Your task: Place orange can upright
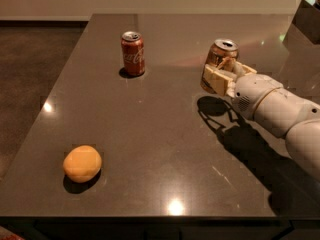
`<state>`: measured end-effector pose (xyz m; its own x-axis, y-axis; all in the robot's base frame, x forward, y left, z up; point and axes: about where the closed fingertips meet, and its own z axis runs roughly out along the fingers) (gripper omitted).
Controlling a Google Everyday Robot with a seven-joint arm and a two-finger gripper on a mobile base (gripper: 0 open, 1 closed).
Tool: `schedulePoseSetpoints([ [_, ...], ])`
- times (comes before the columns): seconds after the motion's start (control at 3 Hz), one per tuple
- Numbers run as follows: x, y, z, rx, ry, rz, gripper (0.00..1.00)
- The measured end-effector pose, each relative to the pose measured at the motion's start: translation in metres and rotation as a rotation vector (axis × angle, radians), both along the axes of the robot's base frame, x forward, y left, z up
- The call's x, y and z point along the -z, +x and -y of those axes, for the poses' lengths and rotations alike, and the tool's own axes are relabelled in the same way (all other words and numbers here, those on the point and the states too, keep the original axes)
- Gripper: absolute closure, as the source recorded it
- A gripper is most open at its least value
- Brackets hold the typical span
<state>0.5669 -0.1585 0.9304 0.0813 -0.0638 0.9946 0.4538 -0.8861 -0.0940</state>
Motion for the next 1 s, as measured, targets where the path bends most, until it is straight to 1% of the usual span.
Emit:
schedulePoseSetpoints([
  [0.67,0.017,0.0,-0.004,-0.026,-0.083,0.018,1.0],
  [1.0,0.023,0.001,-0.004,-0.023,-0.113,0.024,0.82],
])
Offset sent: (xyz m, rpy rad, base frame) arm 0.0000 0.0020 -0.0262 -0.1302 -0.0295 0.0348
